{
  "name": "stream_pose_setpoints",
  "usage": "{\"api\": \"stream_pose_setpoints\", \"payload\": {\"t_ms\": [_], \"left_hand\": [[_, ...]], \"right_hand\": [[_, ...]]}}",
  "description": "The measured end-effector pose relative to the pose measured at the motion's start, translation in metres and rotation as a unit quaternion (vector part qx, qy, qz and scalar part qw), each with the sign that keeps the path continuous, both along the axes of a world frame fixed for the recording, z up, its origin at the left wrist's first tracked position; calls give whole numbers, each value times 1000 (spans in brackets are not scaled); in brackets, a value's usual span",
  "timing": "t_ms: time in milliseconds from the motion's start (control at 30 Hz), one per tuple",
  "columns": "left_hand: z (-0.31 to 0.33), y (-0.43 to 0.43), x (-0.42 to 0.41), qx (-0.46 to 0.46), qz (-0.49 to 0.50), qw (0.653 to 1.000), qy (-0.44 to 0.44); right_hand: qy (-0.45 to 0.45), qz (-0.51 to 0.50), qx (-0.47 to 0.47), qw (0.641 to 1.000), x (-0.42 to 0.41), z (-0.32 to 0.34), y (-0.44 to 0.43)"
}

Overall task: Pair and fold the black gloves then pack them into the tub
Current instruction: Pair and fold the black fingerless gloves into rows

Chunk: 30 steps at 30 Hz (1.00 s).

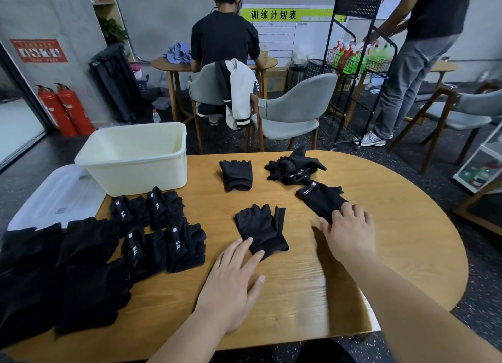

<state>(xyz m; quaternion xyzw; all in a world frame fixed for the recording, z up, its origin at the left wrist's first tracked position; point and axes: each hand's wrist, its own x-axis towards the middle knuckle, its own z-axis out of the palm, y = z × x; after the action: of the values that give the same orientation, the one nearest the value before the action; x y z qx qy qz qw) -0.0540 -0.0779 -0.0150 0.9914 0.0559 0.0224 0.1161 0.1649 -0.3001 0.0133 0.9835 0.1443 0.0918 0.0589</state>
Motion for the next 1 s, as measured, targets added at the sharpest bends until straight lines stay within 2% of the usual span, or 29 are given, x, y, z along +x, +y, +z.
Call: {"api": "stream_pose_setpoints", "payload": {"t_ms": [67, 167, 233, 333, 567, 700, 767, 933, 1000], "left_hand": [[1, 0, 0, 4, -1, 1000, 1], [2, -1, 0, 6, -3, 1000, 0], [3, -1, -1, 5, -5, 1000, 1], [4, -1, -1, 5, -7, 1000, -2], [-4, 2, 2, 6, 0, 1000, -12], [-6, 1, 1, 11, 6, 1000, -19], [-6, 1, 0, 10, 11, 1000, -22], [-6, 0, -1, 5, 23, 1000, -17], [-5, 0, -1, 11, 25, 999, -17]], "right_hand": [[13, 23, 25, 999, -1, 0, 0], [97, 108, 19, 989, -4, -8, 7], [116, 109, 24, 987, -9, -14, 12], [69, 86, 59, 992, -17, -14, 15], [28, 81, 16, 996, -22, -16, -4], [-38, 64, 52, 996, -30, -15, -5], [-43, 83, 73, 993, -35, -8, 3], [112, 111, 81, 984, -35, 2, 32], [127, 102, 84, 983, -31, 8, 40]]}}
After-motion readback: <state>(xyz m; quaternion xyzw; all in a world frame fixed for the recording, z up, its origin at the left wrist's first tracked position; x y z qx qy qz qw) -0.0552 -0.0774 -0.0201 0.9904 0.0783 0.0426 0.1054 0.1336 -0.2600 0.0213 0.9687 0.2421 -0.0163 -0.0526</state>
